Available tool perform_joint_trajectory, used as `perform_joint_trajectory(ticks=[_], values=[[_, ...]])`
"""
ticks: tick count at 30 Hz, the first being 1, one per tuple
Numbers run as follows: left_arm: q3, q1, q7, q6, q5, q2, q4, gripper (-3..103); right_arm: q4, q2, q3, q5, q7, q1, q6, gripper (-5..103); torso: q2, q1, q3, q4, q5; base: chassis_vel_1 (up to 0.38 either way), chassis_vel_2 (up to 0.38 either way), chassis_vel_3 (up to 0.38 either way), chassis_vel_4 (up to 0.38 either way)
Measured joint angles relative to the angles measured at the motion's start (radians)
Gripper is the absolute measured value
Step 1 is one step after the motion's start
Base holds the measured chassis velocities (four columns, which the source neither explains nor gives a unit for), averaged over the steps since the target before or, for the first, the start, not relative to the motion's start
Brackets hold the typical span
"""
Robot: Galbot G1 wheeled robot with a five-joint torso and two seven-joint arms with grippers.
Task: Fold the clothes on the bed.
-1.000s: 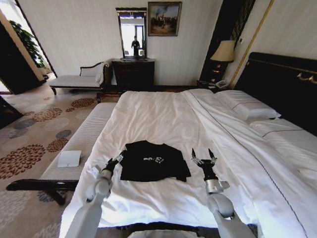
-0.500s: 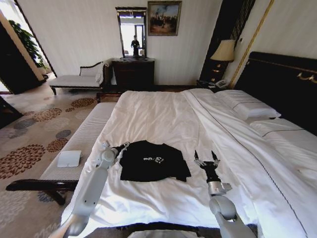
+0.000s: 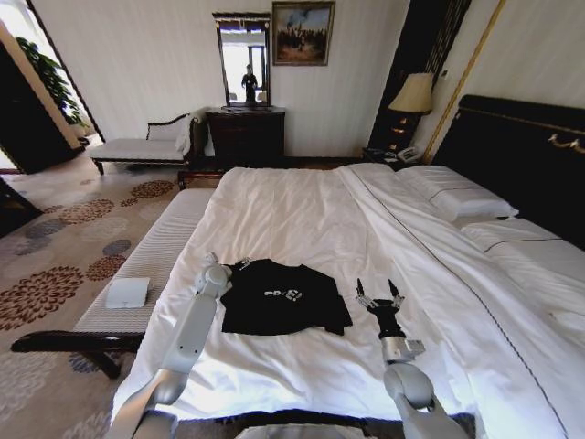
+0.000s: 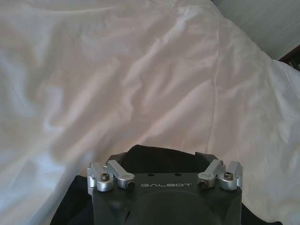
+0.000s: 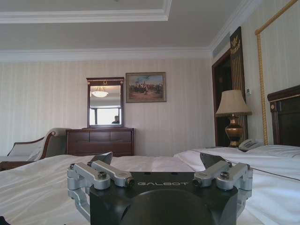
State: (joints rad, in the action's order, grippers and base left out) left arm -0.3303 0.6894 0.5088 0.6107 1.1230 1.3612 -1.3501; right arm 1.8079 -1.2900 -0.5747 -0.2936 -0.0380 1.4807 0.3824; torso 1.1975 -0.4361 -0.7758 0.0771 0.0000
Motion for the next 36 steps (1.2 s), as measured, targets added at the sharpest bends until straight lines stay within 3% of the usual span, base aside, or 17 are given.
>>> perform_joint_trajectory(ticks=[1, 3, 6, 10, 11, 13, 15, 20, 22, 25, 26, 29, 31, 33, 36], values=[[0.002, -0.001, -0.001, 0.000, 0.000, -0.001, 0.002, 79, 0.000, 0.000, 0.000, 0.000, 0.000, -0.001, 0.001, 100, 0.000, 0.000, 0.000, 0.0000, 0.0000, 0.000, 0.000, 0.000, 0.000], [0.003, -0.002, -0.002, 0.000, 0.000, -0.001, 0.003, 79, -0.001, -0.001, 0.000, 0.000, 0.000, -0.001, 0.001, 100, 0.000, 0.000, 0.000, 0.0000, 0.0000, 0.000, 0.000, 0.000, 0.000], [0.006, -0.004, -0.004, 0.000, -0.001, 0.000, 0.012, 62, -0.005, -0.001, 0.001, 0.000, 0.000, -0.002, 0.004, 100, 0.000, 0.000, 0.000, 0.0000, 0.0000, 0.000, 0.000, 0.000, 0.000], [0.005, -0.003, -0.004, -0.001, -0.001, 0.001, 0.012, 52, -0.008, 0.001, 0.001, -0.003, 0.000, -0.004, 0.006, 100, 0.000, 0.000, 0.000, 0.0000, 0.0000, 0.000, 0.000, 0.000, 0.000], [0.003, -0.001, -0.003, -0.001, -0.001, 0.000, 0.009, 41, -0.010, 0.002, 0.001, -0.005, 0.000, -0.006, 0.006, 100, 0.000, 0.000, 0.000, 0.0001, -0.0001, 0.000, 0.000, 0.000, 0.000], [0.002, 0.001, -0.003, -0.001, -0.001, -0.001, 0.006, 41, -0.012, 0.004, 0.001, -0.007, 0.000, -0.009, 0.007, 100, 0.000, 0.000, 0.000, 0.0000, -0.0001, 0.000, 0.000, 0.000, 0.000], [0.000, 0.006, -0.003, -0.001, 0.000, -0.006, -0.002, 30, -0.020, 0.009, 0.002, -0.015, 0.000, -0.016, 0.007, 100, 0.000, 0.000, 0.000, 0.0000, 0.0000, 0.000, 0.000, 0.000, 0.000], [-0.006, 0.027, -0.014, -0.003, 0.000, -0.023, -0.028, 8, -0.052, 0.043, 0.030, -0.105, -0.005, -0.043, -0.009, 100, 0.000, 0.000, 0.000, 0.0001, -0.0001, 0.000, 0.000, 0.000, 0.000], [-0.008, 0.033, -0.019, -0.005, -0.001, -0.028, -0.035, 8, -0.057, 0.054, 0.040, -0.129, -0.006, -0.050, -0.018, 100, 0.000, 0.000, 0.000, 0.0002, 0.0001, 0.000, 0.000, 0.000, 0.000], [-0.021, 0.068, -0.063, -0.036, -0.041, -0.055, -0.061, 0, -0.054, 0.160, 0.109, -0.344, -0.018, -0.085, -0.116, 100, 0.000, 0.000, 0.000, 0.0001, 0.0000, 0.000, 0.000, 0.000, 0.000], [-0.021, 0.068, -0.063, -0.036, -0.041, -0.055, -0.061, 0, -0.054, 0.160, 0.109, -0.344, -0.018, -0.085, -0.116, 100, 0.000, 0.000, 0.000, 0.0001, 0.0000, 0.000, 0.000, 0.000, 0.000], [-0.043, 0.117, -0.093, -0.060, -0.052, -0.086, -0.099, 0, 0.004, 0.292, 0.207, -0.695, -0.094, -0.144, -0.287, 100, 0.000, 0.000, 0.000, 0.0002, -0.0004, 0.000, 0.000, 0.000, 0.000], [-0.056, 0.153, -0.116, -0.081, -0.057, -0.100, -0.128, 0, 0.018, 0.344, 0.272, -0.843, -0.138, -0.208, -0.371, 100, 0.000, 0.000, 0.000, 0.0002, -0.0001, 0.000, 0.000, 0.000, 0.000], [-0.059, 0.161, -0.121, -0.087, -0.057, -0.103, -0.135, 0, 0.018, 0.356, 0.291, -0.876, -0.149, -0.232, -0.391, 100, 0.000, 0.000, 0.000, 0.0002, -0.0002, 0.000, 0.000, 0.000, 0.000], [-0.077, 0.216, -0.155, -0.120, -0.068, -0.125, -0.179, 0, -0.033, 0.393, 0.418, -1.000, -0.204, -0.395, -0.476, 100, 0.000, 0.000, 0.000, -0.0006, -0.0001, 0.000, 0.000, 0.000, 0.000]])
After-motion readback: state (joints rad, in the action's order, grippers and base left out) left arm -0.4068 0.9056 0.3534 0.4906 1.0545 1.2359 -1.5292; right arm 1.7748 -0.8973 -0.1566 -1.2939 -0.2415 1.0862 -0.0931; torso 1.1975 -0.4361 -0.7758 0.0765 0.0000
